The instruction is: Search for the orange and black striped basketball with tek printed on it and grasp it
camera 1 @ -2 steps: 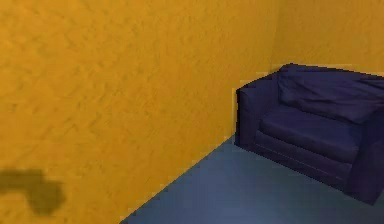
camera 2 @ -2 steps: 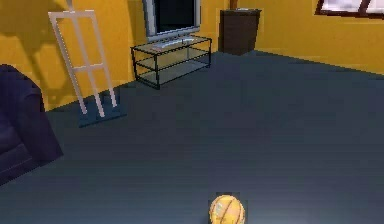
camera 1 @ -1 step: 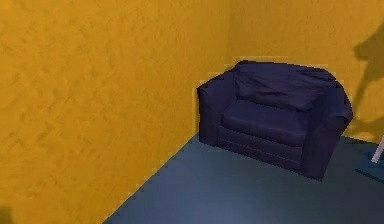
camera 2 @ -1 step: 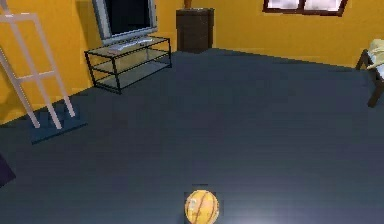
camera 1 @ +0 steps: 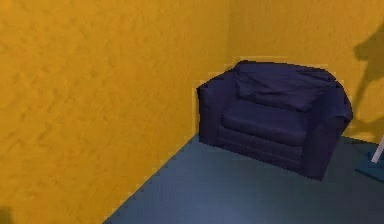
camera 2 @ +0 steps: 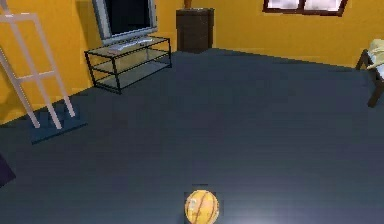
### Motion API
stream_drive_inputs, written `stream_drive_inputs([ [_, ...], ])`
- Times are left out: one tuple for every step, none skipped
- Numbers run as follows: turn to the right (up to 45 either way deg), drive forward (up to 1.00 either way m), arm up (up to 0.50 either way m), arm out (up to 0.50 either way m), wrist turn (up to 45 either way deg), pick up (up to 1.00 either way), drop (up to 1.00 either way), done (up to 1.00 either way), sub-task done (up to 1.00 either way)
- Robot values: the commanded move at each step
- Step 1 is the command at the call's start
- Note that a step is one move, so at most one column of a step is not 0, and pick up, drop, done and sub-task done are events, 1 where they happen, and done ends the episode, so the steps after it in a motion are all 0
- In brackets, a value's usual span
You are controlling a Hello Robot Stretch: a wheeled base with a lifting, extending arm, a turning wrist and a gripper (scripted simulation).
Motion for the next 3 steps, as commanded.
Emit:
stream_drive_inputs([
  [0.0,0.0,0.0,0.44,0.0,0.0,0.0,0.0,0.0],
  [0.0,0.0,0.0,0.0,45.0,0.0,0.0,0.0,0.0],
  [0.0,0.0,0.0,0.0,45.0,0.0,0.0,0.0,0.0],
])
